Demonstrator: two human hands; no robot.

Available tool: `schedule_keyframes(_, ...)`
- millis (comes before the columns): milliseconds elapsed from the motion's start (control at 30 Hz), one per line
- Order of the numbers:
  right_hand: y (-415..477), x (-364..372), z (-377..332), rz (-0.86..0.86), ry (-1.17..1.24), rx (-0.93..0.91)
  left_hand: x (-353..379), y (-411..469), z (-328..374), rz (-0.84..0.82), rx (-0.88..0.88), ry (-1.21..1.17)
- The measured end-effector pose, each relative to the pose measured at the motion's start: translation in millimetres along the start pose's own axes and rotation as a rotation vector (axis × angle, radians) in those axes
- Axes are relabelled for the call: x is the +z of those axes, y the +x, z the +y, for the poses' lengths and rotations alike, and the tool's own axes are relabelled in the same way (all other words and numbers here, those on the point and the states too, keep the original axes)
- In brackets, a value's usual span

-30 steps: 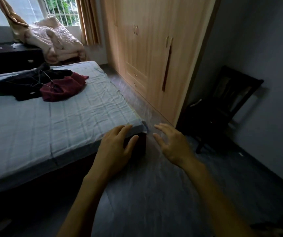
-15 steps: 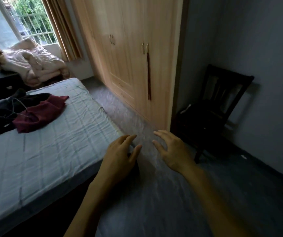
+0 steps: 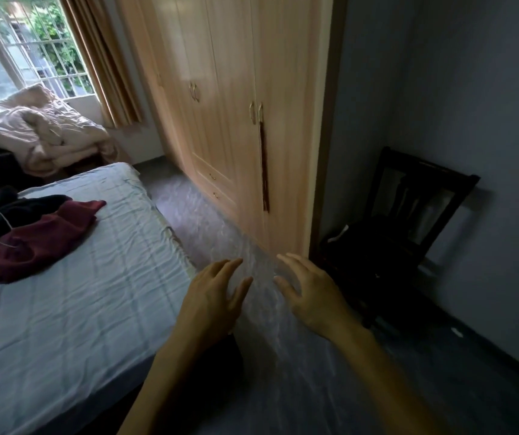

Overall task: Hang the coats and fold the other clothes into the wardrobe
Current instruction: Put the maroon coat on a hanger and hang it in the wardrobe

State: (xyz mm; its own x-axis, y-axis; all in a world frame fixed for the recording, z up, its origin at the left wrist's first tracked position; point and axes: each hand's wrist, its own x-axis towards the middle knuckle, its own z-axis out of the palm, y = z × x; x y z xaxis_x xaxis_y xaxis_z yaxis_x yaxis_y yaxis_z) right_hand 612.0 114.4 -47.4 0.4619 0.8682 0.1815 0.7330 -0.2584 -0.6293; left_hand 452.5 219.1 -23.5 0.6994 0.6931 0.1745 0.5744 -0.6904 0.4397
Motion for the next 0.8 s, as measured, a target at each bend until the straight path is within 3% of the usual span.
schedule_keyframes(367, 217.1, 30.7, -11.3, -0.055, -0.110, -0.091, -2.7, 185.0, -103.1, 0.084, -0.115, -0.071)
schedule_keyframes(800, 426.5, 92.9, 0.1, -0.197, -0.029, -0.240, 3.1, 349.3, -186.7, 0.178, -0.196, -0.038)
